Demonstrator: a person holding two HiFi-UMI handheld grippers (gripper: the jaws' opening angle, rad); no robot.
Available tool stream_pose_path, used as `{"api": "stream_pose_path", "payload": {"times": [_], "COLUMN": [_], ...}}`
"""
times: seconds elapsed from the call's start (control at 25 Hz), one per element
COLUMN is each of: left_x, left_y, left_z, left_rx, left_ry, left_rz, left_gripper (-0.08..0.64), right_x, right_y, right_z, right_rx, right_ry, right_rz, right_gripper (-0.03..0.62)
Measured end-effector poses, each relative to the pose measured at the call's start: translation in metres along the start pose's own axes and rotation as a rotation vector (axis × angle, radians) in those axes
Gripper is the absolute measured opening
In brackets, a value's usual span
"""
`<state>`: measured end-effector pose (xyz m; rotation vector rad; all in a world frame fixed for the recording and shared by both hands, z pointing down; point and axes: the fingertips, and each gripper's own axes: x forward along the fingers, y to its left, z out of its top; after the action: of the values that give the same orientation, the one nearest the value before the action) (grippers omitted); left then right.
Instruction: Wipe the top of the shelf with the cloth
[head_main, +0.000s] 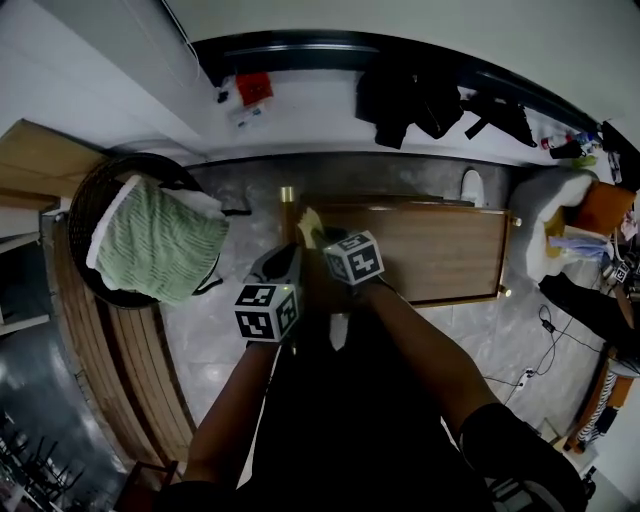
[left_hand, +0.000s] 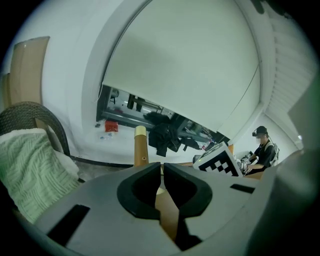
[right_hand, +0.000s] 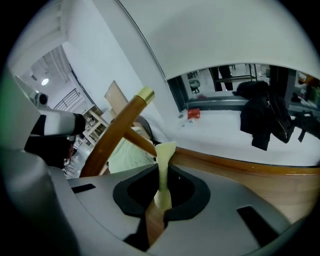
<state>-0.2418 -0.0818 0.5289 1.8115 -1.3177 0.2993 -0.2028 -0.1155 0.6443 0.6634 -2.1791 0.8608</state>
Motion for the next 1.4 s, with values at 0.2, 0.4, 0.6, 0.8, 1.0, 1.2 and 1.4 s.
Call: {"api": "stream_pose_path", "payload": {"times": [0.2, 0.4, 0.6, 0.8, 1.0, 1.2, 1.4], "left_x": [0.008, 0.013, 0.024, 0.036, 0.046, 0.062, 0.084], "left_y": [-0.005, -0.014, -0.026, -0.039, -0.044, -0.053, -0.064], "left_z": [-0.001, -0.009, -0.018, -0.024, -0.027, -0.031, -0.037], "left_rx": [0.005, 0.006, 0.001, 0.023, -0.012, -0.045, -0.076], "left_ry": [0.016, 0.032, 0.047, 0.062, 0.049, 0.051, 0.062], "left_rz": [0.010, 0.031, 0.055, 0.064, 0.077, 0.082, 0.093], "left_gripper": [0.015, 0.015, 0.015, 0.015, 0.015, 0.015, 0.015], "right_x": [0.014, 0.024, 0.021, 0.015, 0.000, -0.023, -0.043], "right_y": [-0.011, -0.029, -0.031, -0.042, -0.062, -0.088, -0.113], "right_z": [-0.005, -0.016, -0.017, -0.023, -0.028, -0.032, -0.042], "right_rx": [0.013, 0.010, -0.050, -0.067, -0.066, -0.056, -0.046], "right_ry": [0.019, 0.038, 0.029, 0.035, 0.036, 0.024, 0.025], "right_rz": [-0.012, -0.035, -0.020, -0.022, -0.037, -0.068, -0.080], "right_gripper": [0.044, 0.045, 0.045, 0.046, 0.046, 0.046, 0.046]}}
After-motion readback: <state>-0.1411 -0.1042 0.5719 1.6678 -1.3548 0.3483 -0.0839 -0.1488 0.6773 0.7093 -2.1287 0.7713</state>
